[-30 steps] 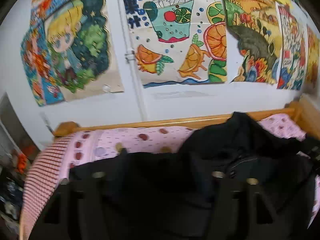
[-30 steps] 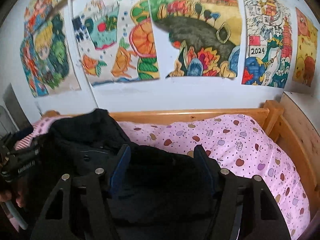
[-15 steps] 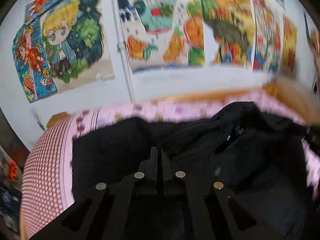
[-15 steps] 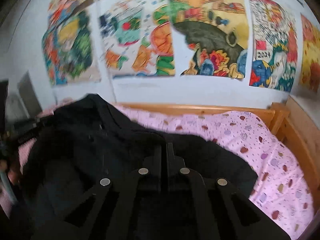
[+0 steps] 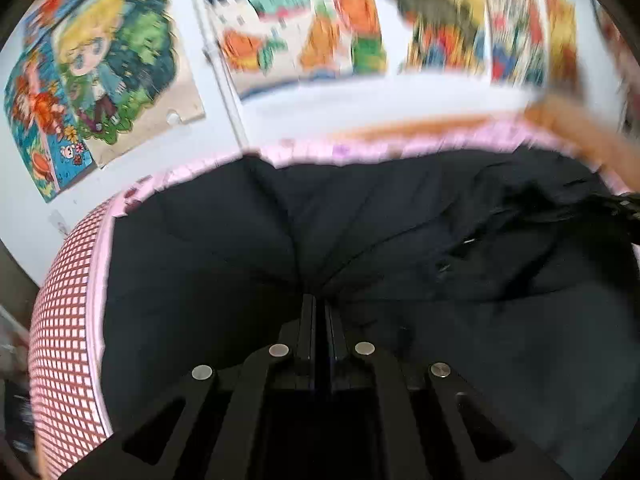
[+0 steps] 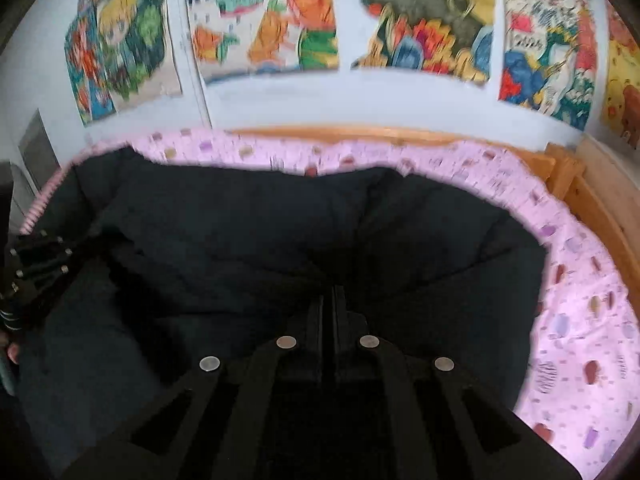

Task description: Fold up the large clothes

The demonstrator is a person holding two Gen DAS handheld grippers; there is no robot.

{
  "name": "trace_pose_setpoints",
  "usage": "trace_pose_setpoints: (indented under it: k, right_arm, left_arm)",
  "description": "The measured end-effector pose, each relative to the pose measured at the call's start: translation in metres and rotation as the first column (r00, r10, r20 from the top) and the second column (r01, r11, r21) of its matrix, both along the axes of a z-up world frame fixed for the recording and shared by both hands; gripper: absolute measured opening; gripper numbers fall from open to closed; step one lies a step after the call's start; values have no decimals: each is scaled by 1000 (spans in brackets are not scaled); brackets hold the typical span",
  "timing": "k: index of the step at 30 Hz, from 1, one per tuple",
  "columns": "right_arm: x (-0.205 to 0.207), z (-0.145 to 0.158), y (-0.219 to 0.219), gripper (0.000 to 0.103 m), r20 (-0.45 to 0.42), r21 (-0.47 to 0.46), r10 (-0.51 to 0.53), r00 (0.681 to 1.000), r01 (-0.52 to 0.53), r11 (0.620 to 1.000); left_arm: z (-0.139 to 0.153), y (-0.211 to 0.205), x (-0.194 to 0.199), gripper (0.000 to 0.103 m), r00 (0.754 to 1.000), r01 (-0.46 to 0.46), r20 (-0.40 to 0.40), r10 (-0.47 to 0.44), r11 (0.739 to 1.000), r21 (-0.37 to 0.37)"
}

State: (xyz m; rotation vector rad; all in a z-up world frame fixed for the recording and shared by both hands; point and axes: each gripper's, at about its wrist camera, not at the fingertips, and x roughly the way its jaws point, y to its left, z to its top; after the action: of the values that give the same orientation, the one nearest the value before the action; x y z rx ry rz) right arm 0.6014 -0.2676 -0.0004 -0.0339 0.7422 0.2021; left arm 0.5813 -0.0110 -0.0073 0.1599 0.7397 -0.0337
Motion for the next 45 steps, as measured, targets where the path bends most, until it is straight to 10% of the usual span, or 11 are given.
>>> trace_pose_setpoints:
  k: [5, 10, 14, 21, 27, 31, 35, 45]
  right_arm:
    - [-2, 48, 12, 5, 116, -5, 35, 993, -35, 999]
    - [39, 29, 30, 5, 5, 119, 51, 999, -51, 992]
    - [36, -18, 43, 5, -120, 80, 112, 986, -103, 991]
    - [37, -61, 33, 2, -208, 140, 102, 973, -73, 987]
    - [10, -32, 33, 5, -103, 119, 116, 988, -104, 987]
    - [-24, 0, 21, 8, -1, 93, 103, 995, -102, 990]
    - [-61, 30, 9, 56, 98, 63, 86, 991, -93, 994]
    - [-154, 96, -11, 93, 194, 56, 120, 974, -133, 989]
  left_arm:
    - [42, 9, -11, 29, 989, -2, 146, 18, 994, -109]
    - [51, -13, 33, 40, 995, -25, 96, 41, 986, -163]
    - [7, -43, 52, 39, 992, 60, -109, -61, 998, -13]
    - [-30, -65, 53, 39, 989, 60, -143, -40, 989, 137]
    - [-1, -45, 21, 42, 998, 33, -59, -33, 999, 2]
    - [19, -33, -7, 73, 1000, 3, -6, -3, 995, -101]
    - [39, -26, -43, 92, 998, -5, 66, 17, 983, -186]
    - [87, -17, -146, 103, 980, -22, 187, 64, 976, -217]
